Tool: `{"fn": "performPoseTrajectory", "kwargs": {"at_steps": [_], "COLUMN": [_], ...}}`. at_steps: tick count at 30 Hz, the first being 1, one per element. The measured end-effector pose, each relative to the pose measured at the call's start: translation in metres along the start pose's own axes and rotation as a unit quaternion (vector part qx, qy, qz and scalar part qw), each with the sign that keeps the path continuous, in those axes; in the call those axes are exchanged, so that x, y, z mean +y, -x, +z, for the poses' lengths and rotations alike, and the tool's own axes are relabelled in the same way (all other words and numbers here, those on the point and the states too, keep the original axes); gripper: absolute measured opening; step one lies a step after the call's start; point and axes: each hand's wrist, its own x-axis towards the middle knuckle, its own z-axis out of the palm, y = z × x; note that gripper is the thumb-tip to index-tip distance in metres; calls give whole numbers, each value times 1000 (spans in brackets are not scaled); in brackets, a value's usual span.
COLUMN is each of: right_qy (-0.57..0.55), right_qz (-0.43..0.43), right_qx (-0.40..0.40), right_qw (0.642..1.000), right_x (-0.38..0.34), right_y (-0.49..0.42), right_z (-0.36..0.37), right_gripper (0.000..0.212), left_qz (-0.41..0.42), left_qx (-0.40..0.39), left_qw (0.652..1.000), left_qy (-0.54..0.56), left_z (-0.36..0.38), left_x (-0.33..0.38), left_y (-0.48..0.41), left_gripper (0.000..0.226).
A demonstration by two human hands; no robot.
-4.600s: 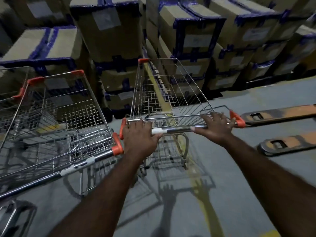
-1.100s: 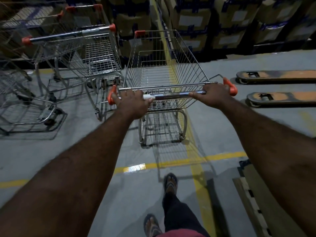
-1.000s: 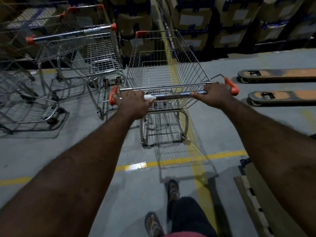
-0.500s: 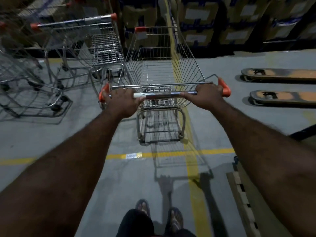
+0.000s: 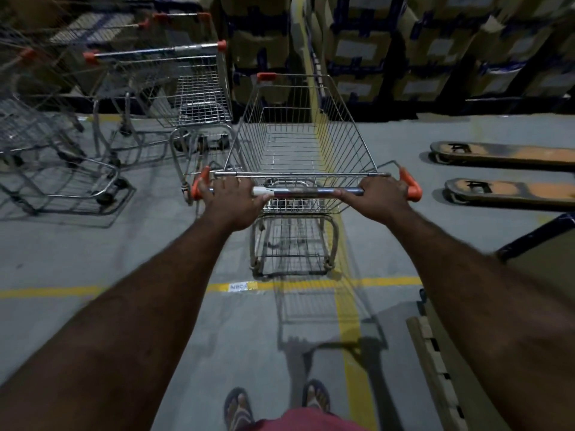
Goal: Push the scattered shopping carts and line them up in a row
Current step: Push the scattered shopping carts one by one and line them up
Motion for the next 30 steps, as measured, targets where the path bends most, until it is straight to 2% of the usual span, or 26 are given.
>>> {"fn": "performPoseTrajectory", "kwargs": {"at_steps": [4,9,24,30], "right_qy": [3,-6,-22,-24], "right_qz": [7,10,12,20], "right_qx": [-6,-14,11,-6], "right_qw": [1000,1000,1000,999], "right_x": [-3,-6,-13,-13], "right_y": [14,29,49,48], "right_z": [1,-2,-3,-2], "right_gripper": [84,76,84,82], "left_qz": [4,7,19,17], "left_qx": [-3,1,1,-6], "left_qw": [1000,1000,1000,1000], "left_qy": [6,14,17,21], "left_z": [0,1,1,3], "left_x": [-2,-2,-8,-9], "left_y": [14,29,43,41], "left_gripper": [69,68,68,69]}}
